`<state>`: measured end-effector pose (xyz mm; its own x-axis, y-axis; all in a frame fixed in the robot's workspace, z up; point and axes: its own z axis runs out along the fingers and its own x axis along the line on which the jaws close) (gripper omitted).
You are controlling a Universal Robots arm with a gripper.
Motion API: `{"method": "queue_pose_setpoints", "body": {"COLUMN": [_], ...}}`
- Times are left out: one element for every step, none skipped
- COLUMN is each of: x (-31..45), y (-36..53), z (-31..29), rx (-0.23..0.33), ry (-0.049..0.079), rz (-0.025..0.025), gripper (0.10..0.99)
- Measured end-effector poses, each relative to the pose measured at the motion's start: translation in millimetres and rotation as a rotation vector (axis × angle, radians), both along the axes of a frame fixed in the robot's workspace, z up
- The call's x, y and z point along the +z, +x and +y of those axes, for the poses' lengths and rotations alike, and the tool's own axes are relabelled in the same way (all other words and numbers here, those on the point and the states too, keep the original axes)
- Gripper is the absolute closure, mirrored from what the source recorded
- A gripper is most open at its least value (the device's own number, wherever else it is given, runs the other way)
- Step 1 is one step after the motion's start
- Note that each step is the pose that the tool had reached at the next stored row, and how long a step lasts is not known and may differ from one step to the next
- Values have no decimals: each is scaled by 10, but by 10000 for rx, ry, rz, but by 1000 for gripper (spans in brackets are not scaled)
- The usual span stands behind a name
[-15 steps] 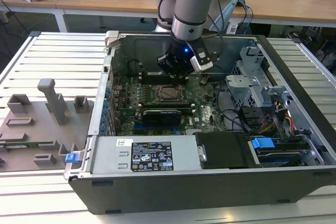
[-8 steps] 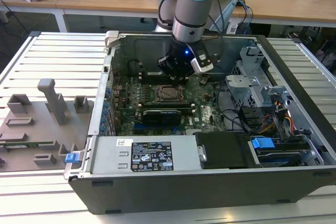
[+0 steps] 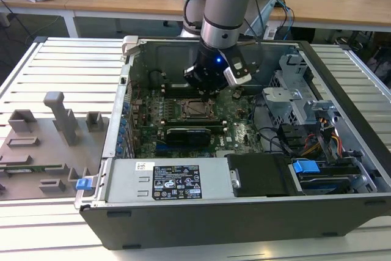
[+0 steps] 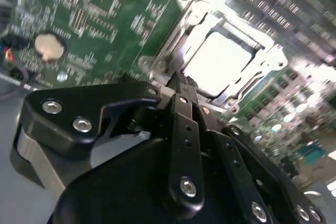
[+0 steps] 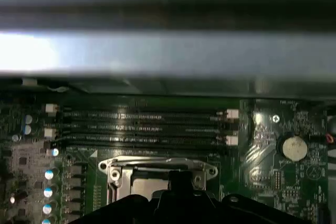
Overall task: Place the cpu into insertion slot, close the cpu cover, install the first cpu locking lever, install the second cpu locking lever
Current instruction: 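Install the first cpu locking lever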
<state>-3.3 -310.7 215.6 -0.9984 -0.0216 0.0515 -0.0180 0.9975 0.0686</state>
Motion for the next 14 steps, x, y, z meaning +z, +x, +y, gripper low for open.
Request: {"method": "queue_pose_setpoints", "body": {"x": [0,-1,0,0,0,6,25,60,102,131,185,207,226,259], "y": [-4,-9,-18,-22,-22,-22,-22,-23,-22,-22,-22,-22,-22,-22], "z": [-53,-95,-181,-229,-250,-253,-253,-253,-253,-253,-254,-254,-254,-253], "rx": [1,0,0,-1,0,0,-1,-1,-1,0,0,-1,-1,-1], "ry": [1,2,1,0,0,-4,-3,-2,-3,-2,-3,-4,-4,-3], "rz": [-1,-2,-2,-2,-3,-2,-3,-3,-3,-4,-3,-3,-3,-3], "gripper": [980,980,980,980,980,980,980,980,980,980,980,980,980,980]}}
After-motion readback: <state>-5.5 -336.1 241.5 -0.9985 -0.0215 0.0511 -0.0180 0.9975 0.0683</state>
